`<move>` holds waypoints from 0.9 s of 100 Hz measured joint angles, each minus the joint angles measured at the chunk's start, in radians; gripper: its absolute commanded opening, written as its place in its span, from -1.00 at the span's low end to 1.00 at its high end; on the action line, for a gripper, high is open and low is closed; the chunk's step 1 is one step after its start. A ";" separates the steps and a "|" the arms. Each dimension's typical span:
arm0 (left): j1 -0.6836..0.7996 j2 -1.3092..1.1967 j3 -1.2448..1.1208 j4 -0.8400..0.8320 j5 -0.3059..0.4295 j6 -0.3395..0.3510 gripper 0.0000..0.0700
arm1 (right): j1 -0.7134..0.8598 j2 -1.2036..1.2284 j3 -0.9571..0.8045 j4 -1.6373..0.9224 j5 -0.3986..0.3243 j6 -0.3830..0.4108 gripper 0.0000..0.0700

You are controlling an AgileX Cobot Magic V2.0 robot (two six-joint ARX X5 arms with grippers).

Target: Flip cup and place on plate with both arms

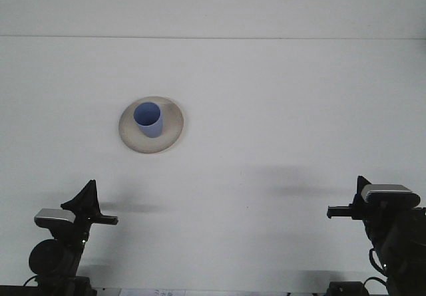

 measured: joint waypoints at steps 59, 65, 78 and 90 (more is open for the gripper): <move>0.002 -0.001 -0.099 0.180 0.103 -0.001 -0.95 | 0.000 0.000 0.000 0.000 0.000 0.000 -1.00; 0.002 -0.001 -0.099 0.180 0.104 -0.001 -0.95 | 0.000 0.000 0.000 0.000 0.000 0.000 -1.00; 0.002 -0.001 -0.099 0.180 0.104 -0.001 -0.95 | 0.000 0.000 0.000 0.000 0.000 0.000 -1.00; 0.002 -0.001 -0.099 0.180 0.104 -0.001 -0.95 | 0.000 0.000 0.000 0.000 0.000 0.000 -1.00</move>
